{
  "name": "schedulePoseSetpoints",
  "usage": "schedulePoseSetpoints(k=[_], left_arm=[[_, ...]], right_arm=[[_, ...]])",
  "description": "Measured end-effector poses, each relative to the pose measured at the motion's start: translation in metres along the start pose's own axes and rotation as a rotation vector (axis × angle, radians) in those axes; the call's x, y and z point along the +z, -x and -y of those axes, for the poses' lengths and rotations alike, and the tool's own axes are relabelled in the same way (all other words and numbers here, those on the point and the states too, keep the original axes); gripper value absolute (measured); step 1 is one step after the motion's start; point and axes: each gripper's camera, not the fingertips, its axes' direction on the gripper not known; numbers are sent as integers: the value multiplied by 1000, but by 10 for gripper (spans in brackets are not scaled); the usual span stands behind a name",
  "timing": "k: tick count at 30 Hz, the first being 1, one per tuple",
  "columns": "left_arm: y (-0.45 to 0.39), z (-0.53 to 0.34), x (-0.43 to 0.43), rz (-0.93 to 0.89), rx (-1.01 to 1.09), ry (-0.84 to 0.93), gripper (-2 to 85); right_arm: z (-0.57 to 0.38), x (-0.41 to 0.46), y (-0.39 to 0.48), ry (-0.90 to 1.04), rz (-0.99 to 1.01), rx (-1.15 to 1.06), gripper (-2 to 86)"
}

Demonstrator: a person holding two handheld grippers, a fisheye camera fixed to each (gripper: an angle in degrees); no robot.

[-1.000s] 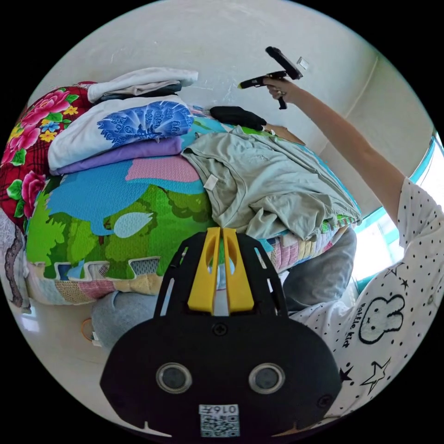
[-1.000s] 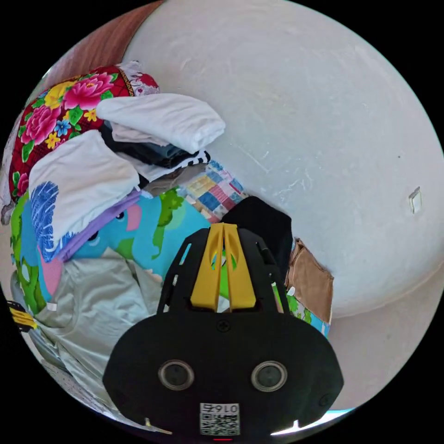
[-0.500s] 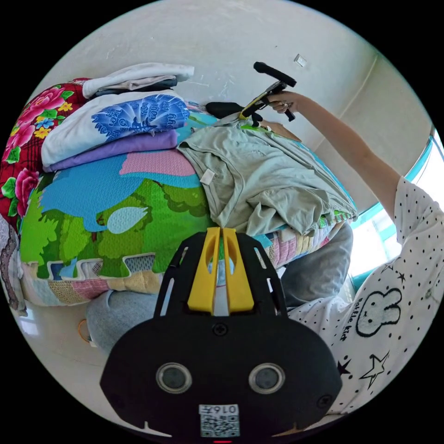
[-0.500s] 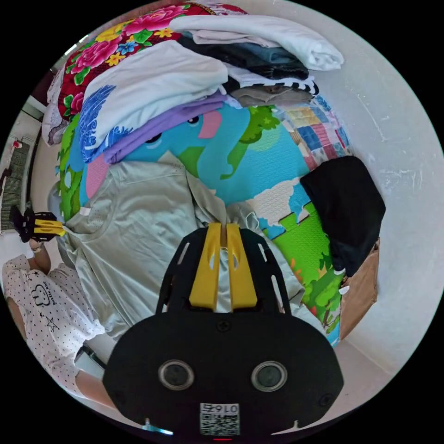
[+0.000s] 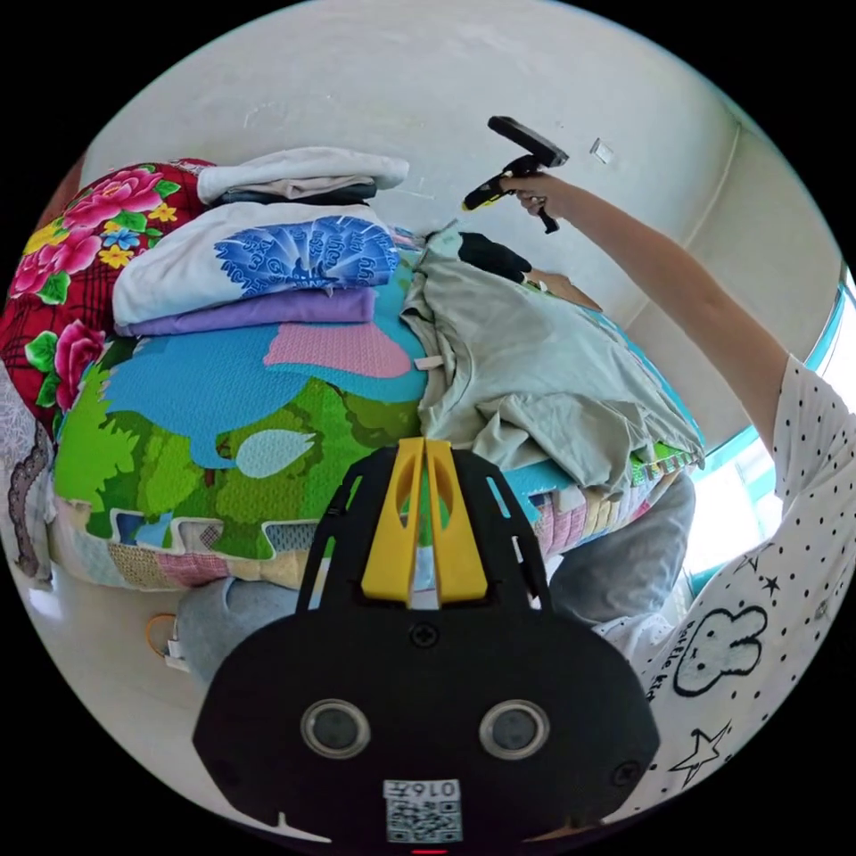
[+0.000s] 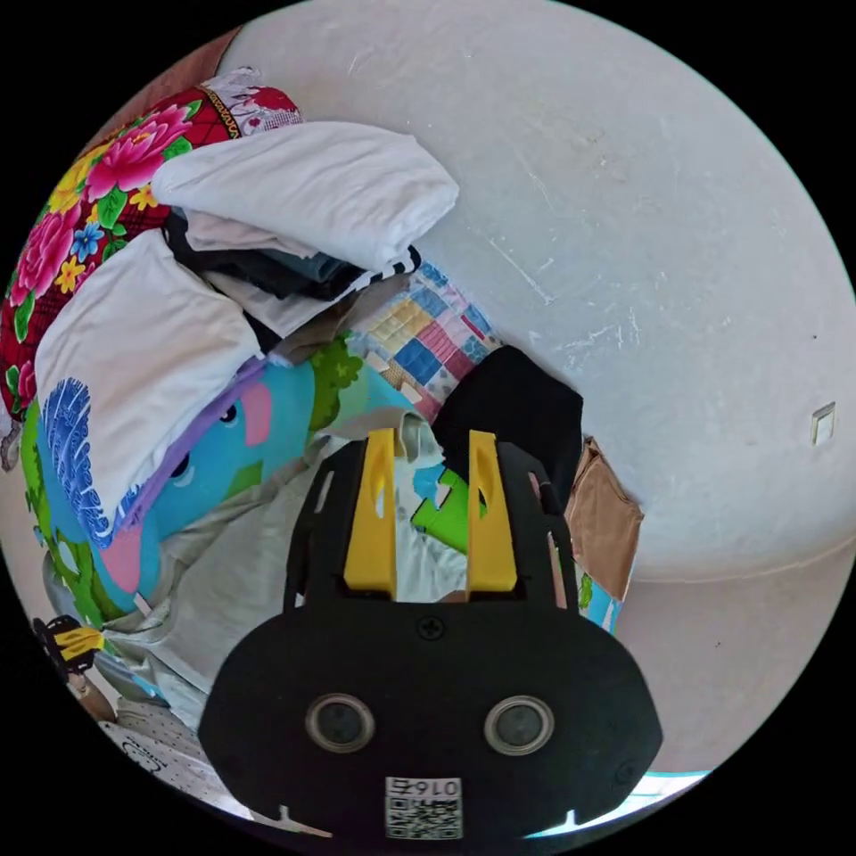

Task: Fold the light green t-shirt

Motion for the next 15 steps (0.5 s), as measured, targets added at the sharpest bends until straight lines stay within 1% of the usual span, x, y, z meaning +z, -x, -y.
schedulePoseSetpoints(k=[2,3,4,5,6,7,8,9,11,12,13,14,15], left_arm=[[2,-1,-4,16,-22,-5,-9],[2,0,-7,29,-36,-11,-9],[2,0,-9,35,-39,-15,-8],[0,1,-13,51,-43,-34,-7],[-4,2,-19,73,-42,-63,-5],[-7,3,-22,83,-37,-76,-3],[-13,5,-27,96,-17,-102,1],[-19,9,-29,101,18,-115,7],[-25,19,-27,115,63,-99,20],[-24,28,-23,125,61,-70,26],[-23,33,-21,124,57,-52,29],[-20,42,-16,110,47,-23,32],[-19,50,-11,77,46,2,35]], right_arm=[[-49,-6,-7,-64,-59,15,93],[-65,-9,-9,-85,-66,11,92],[-102,-16,-14,-122,-60,-6,91],[-145,-24,-21,-158,-34,-19,91],[-169,-29,-26,-180,-16,-20,91],[-221,-38,-37,-220,22,-19,92],[-277,-48,-50,-257,50,4,93],[-306,-52,-57,-275,60,16,93],[-427,-65,-91,-348,62,97,102],[-459,-66,-101,-365,56,135,105],[-520,-64,-121,-384,41,221,125],[-577,-58,-142,-355,38,293,142],[-604,-52,-153,-323,43,325,149]])
